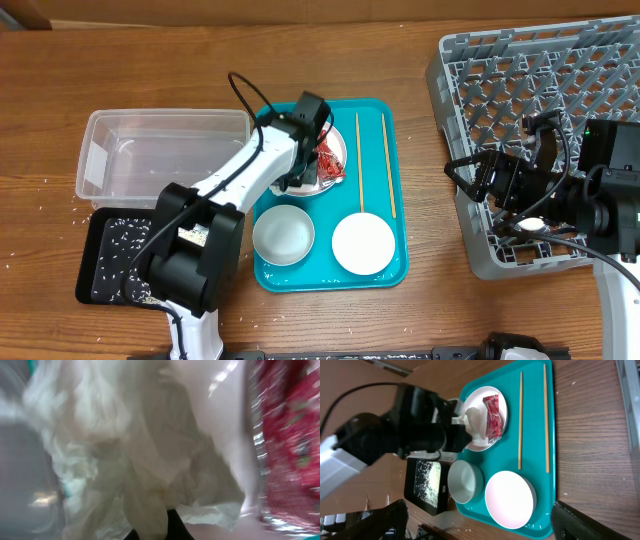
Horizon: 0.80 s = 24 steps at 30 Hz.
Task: Sort waste into correct bins and load items into the dishwasher
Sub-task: 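Grasp the tissue and red wrapper from the plate, drop into clear bin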
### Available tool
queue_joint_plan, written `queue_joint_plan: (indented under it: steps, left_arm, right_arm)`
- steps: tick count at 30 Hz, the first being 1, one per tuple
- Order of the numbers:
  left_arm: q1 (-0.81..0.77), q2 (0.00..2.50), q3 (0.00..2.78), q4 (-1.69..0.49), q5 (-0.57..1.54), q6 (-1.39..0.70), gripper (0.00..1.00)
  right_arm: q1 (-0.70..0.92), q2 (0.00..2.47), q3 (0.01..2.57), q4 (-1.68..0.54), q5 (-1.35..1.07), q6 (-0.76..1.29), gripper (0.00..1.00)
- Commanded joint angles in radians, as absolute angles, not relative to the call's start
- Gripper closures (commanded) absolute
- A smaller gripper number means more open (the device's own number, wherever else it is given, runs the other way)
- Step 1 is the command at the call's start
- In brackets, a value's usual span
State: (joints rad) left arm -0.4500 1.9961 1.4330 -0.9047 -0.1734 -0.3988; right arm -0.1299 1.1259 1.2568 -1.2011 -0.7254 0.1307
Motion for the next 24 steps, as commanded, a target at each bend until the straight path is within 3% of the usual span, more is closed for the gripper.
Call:
queue_joint_plan:
  steps: [1,11,20,21,24]
  left_arm:
    - [-0.433,1.873,1.594,-1.015,-0.192,-0.442,0.96]
    - [-0.263,1.761,1.647,-1.188,-0.29,-0.458,0.96]
    - [-0.097,1.801,1.557,-1.143,-0.213,-0.435,0.96]
    - [-0.097,1.807,1.555,-1.135,-0.166,-0.393,0.89]
    - [-0.141,1.802,1.56,-1.134,-0.057,-0.317,0.43]
  right_arm:
    - [-0.125,1.122,1.276,-1.2,-0.727,0.134,0.07]
    - [-0.125,1.122,1.276,-1.199,-0.727,0.134,0.07]
    - [-0.125,1.122,1.276,-1.199,-0.727,0.134,0.07]
    - [-0.125,1.122,1.276,-1.199,-0.727,0.134,0.07]
    - [-0.125,1.122,1.276,-1.199,-0.726,0.133,0.07]
